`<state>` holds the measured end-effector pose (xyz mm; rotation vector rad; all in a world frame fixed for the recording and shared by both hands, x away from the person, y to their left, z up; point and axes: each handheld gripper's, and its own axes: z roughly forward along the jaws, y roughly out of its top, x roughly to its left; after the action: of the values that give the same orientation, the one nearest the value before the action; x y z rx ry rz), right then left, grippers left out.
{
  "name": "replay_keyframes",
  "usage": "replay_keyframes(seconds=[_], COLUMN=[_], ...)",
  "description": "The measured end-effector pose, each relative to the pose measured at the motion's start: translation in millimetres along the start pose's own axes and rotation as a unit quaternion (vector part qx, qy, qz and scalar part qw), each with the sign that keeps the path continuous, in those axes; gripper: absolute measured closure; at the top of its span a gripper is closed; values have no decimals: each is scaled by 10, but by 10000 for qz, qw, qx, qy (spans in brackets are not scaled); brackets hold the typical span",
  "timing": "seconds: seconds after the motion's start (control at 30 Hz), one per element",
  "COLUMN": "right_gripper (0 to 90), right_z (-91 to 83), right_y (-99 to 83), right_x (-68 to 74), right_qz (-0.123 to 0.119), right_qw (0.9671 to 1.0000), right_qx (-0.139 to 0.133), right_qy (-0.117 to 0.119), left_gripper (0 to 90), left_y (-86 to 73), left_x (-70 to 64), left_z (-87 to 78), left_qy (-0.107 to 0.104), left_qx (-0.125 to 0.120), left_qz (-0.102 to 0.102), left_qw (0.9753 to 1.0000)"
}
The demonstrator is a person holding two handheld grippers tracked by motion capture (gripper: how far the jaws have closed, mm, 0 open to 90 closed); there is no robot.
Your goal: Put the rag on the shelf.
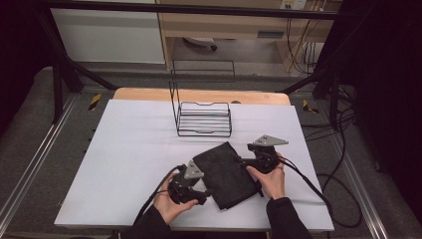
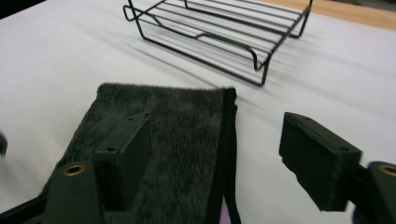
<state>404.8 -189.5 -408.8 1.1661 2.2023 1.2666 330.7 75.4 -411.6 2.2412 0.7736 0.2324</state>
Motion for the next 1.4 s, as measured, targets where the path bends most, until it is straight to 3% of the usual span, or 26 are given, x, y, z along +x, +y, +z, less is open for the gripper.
replay_keyframes(seconds=[0.2,0.33,0.5,0.63,0.7,0.73,0.8,0.9,1.07,1.1,1.13,1.17,1.23,1.3,1.4], right_gripper=[173,156,155,175,228,318,363,561,646,701,701,778,820,879,884], right_z=[-202,-281,-287,-263,-256,-251,-245,-200,-119,-105,-105,-106,-117,-165,-187], right_y=[-156,-271,-328,-328,-336,-345,-352,-390,-448,-455,-455,-456,-454,-432,-401], right_x=[-59,-104,-139,-124,-119,-110,-105,-58,-37,-32,-32,-26,-19,-3,56], right_qz=[167,215,238,274,221,156,125,96,-18,43,43,57,68,161,160], right_qw=[9999,9997,9994,9995,9995,9994,9992,9978,9959,9954,9954,9950,9949,9945,9935], right_qx=[22,105,191,159,203,314,367,579,872,914,914,924,920,846,838], right_qy=[-29,-84,-139,-70,-42,39,83,323,258,297,297,377,406,598,750], left_gripper=[501,539,568,670,693,745,762,801,815,817,817,820,820,823,824], left_y=[12,6,9,14,10,9,16,42,50,52,53,52,45,27,-30], left_x=[-345,-492,-511,-477,-487,-496,-501,-479,-446,-439,-435,-430,-408,-373,-272], left_z=[201,373,451,471,476,476,478,475,435,423,410,393,349,283,118], left_qy=[-448,-482,-369,-355,-274,-223,-182,-224,-305,-310,-312,-316,-331,-343,-334], left_qx=[177,287,245,238,242,252,279,367,417,431,447,474,523,582,743], left_qz=[123,183,138,25,102,152,183,189,260,296,323,348,415,467,595], left_qw=[9988,9983,9989,9991,9993,9993,9993,9989,9983,9982,9980,9978,9972,9966,9949])
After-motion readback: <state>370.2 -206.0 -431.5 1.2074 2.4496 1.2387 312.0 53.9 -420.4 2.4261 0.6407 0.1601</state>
